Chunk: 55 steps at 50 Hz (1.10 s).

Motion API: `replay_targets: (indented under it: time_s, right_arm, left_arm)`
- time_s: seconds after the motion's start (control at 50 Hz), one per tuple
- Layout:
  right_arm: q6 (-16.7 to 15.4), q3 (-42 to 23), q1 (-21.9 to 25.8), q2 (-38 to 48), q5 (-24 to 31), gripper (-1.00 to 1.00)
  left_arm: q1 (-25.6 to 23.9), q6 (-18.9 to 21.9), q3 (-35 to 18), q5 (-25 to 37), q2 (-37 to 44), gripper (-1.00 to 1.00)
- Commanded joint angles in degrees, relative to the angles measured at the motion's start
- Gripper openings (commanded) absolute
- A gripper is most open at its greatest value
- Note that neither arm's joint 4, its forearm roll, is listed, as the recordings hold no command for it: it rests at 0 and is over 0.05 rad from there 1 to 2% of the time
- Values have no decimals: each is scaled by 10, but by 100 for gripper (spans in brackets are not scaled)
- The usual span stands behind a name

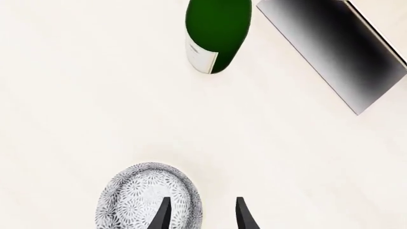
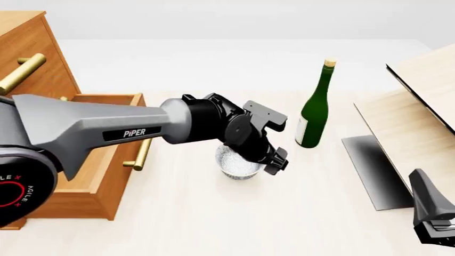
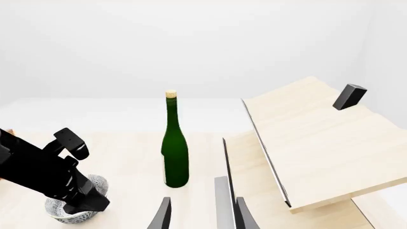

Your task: Put the bowl in the bottom drawer of the cabinet.

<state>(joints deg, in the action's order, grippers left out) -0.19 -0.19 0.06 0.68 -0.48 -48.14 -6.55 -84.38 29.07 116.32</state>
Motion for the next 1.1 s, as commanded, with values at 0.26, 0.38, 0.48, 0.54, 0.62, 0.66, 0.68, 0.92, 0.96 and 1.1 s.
replay_targets:
  time_s: [0.26, 0.38, 0.48, 0.54, 0.62, 0.66, 0.68, 0.92, 0.96, 1.1]
  right_arm:
    - [0, 0, 0, 0, 0, 100]
    - [0, 0, 0, 0, 0, 100]
    - [0, 0, 0, 0, 0, 100]
    - [0, 0, 0, 0, 0, 100]
    - [0, 0, 0, 0, 0, 100]
    - [0, 0, 0, 0, 0, 100]
    - [0, 0, 0, 0, 0, 100]
    - [0, 0, 0, 0, 0, 100]
    - [0, 0, 0, 0, 0, 100]
    - [0, 0, 0, 0, 0, 100]
  left_arm:
    - [3, -21, 16, -19, 14, 100]
    - [4, -23, 15, -16, 14, 100]
    - [13, -21, 14, -22, 23, 100]
    - [15, -21, 9, -12, 18, 100]
    - [15, -24, 20, -28, 26, 100]
    - [12, -28, 21, -25, 24, 100]
    - [12, -29, 22, -26, 25, 100]
    - [9, -33, 27, -31, 29, 100]
    - [7, -35, 29, -33, 31, 100]
    - [7, -36, 27, -34, 35, 100]
